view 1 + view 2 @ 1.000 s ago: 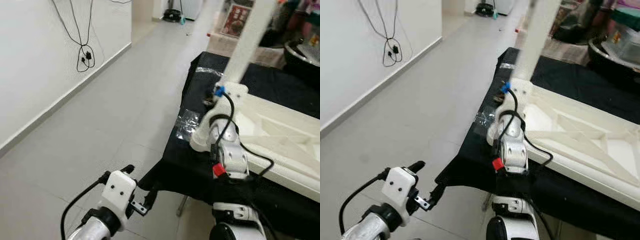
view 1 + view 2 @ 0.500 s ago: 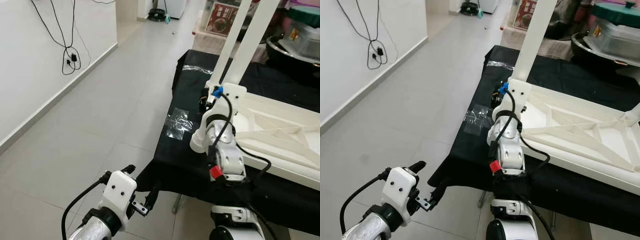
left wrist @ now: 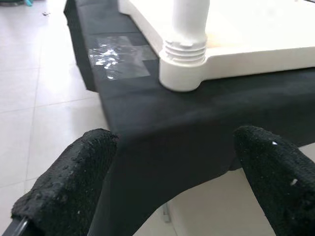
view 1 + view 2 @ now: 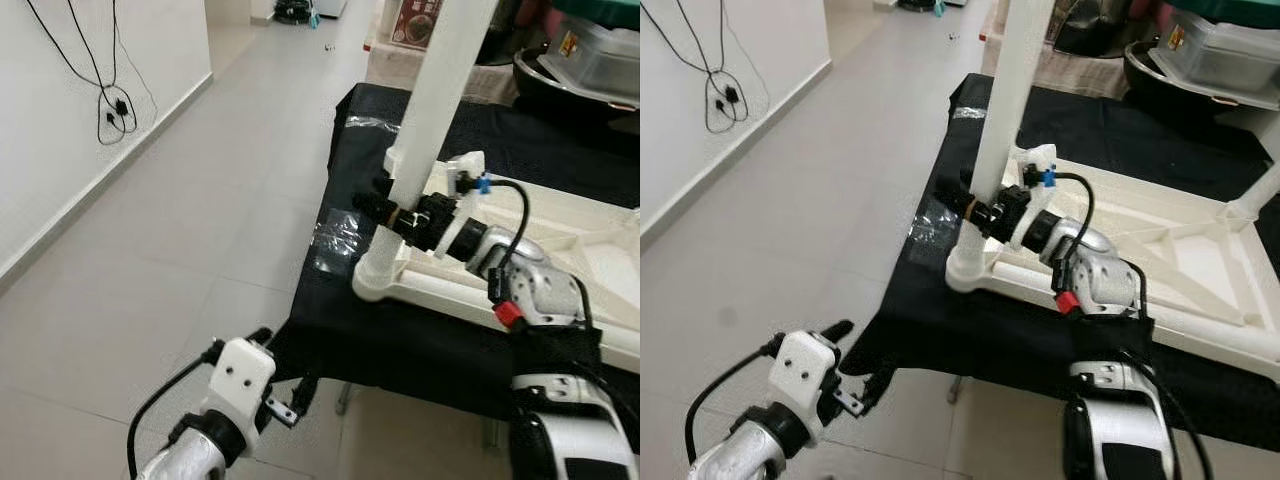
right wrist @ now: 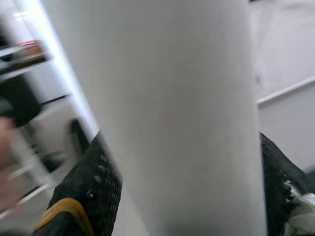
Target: Building children table
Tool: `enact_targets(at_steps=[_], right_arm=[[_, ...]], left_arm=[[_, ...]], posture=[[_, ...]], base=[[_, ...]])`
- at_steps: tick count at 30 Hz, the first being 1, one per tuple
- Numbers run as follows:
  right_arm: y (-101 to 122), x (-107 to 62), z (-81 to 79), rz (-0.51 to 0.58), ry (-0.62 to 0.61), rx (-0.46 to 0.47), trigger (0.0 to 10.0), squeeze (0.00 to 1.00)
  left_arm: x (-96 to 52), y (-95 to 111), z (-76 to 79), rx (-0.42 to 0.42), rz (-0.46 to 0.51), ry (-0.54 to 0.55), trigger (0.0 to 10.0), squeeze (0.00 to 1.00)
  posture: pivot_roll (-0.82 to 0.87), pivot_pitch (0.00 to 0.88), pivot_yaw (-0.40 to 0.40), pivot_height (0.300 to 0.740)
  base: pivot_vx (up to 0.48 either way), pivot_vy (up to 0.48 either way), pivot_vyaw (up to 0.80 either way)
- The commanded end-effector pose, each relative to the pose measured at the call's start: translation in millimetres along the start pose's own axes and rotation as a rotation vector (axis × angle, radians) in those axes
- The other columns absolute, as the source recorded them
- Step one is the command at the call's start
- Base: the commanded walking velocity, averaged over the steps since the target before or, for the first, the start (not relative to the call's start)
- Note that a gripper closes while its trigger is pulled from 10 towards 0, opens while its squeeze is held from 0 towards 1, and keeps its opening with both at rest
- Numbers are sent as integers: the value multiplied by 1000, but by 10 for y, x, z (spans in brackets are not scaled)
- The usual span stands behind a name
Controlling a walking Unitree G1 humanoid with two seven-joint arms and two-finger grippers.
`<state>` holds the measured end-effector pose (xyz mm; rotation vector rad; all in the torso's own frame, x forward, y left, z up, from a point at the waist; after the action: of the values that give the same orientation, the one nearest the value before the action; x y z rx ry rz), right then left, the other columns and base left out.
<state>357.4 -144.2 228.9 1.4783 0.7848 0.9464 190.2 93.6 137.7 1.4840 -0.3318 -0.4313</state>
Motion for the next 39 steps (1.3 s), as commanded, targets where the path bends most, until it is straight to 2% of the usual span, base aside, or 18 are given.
enact_targets(at_steps=[1, 2, 3, 4, 5, 10, 13, 16, 17, 18, 21, 23, 25, 26, 29, 35, 36, 39], right_arm=[[-18, 157, -70, -17, 124, 3, 10000, 0], [-7, 182, -59, -22, 151, -4, 10000, 0], [8, 224, -33, -14, 151, -13, 3725, 0], [8, 224, -33, -14, 151, -13, 3725, 0], [13, 258, -4, -10, 142, -4, 0, 0], [-18, 325, 37, 3, 93, -31, 0, 0], [-56, 378, 89, 12, -46, -34, 0, 0], [-117, 421, 205, -25, -427, -79, 0, 0], [-122, 414, 220, -32, -498, -88, 0, 0], [-131, 362, 255, -45, -656, -95, 0, 0], [-136, 317, 275, -53, -756, -98, 0, 0], [-196, 157, 256, -70, -1047, -92, 0, 0], [-222, 60, 174, -65, -1219, -113, 0, 0], [-222, 60, 174, -65, -1219, -113, 0, 0], [-252, 13, 23, -55, -1400, -106, 0, 0], [-298, 96, -57, -63, -1443, -82, 0, 0], [-312, 148, -75, -61, -1433, -64, 10000, 0], [-322, 200, -91, -61, -1415, -39, 10000, 0]], left_arm=[[-21, -49, 36, -7, -13, -1, 10000, 0], [-27, -54, 42, -7, -14, -1, 10000, 0], [-30, -58, 42, -13, -15, 5, 10000, 0], [-30, -58, 42, -13, -15, 5, 10000, 0], [-31, -60, 43, -16, -16, 8, 10000, 0], [-34, -68, 45, -16, -17, 12, 10000, 0], [-36, -70, 48, -15, -17, 11, 10000, 0], [-31, -71, 42, -18, -17, 6, 10000, 0], [-29, -71, 41, -18, -17, 5, 10000, 0], [-24, -70, 40, -16, -17, 0, 10000, 0], [-20, -69, 40, -15, -16, -4, 10000, 0], [-12, -65, 34, -13, -14, -4, 10000, 0], [-7, -59, 29, -11, -11, -2, 10000, 0], [-7, -59, 29, -11, -11, -2, 10000, 0], [-1, -47, 24, -6, -5, 5, 10000, 0], [2, -43, 25, -3, -3, 8, 10000, 0], [3, -43, 23, -3, -2, 9, 10000, 0], [1, -44, 19, -5, -2, 11, 10000, 0]], posture=[[147, 48, -130, 740], [147, 48, -130, 740], [149, 41, -131, 740], [149, 41, -131, 740], [151, 41, -131, 740], [158, 40, -132, 740], [155, 41, -130, 740], [138, 40, -124, 740], [138, 40, -124, 740], [133, 42, -121, 740], [133, 42, -121, 740], [129, 42, -117, 740], [132, 46, -121, 740], [132, 46, -121, 740], [138, 48, -124, 740], [141, 52, -125, 740], [143, 53, -126, 740], [140, 55, -125, 740]], base=[[0, 0, 0], [0, 0, 0], [0, 0, 0], [0, 0, 0], [0, 0, 0], [0, 0, 0], [0, 0, 0], [0, 0, 0], [0, 0, 0], [0, 0, 0], [0, 0, 0], [0, 0, 0], [0, 0, 0], [0, 0, 0], [0, 0, 0], [0, 0, 0], [0, 0, 0], [0, 0, 0]])
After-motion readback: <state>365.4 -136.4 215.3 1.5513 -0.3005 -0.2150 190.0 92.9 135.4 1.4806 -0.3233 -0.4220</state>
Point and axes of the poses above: a point about 5 cm out from each wrist's last joint towards the gripper, its own x axis pointing out of the wrist towards the gripper, its own y axis along the axis of the wrist's last joint, z = x × y, the point moved 1 cm from there along x, pointing out of the wrist towards the gripper, and after that the axes turned 7 degrees about -x, right-handed, at the moved point
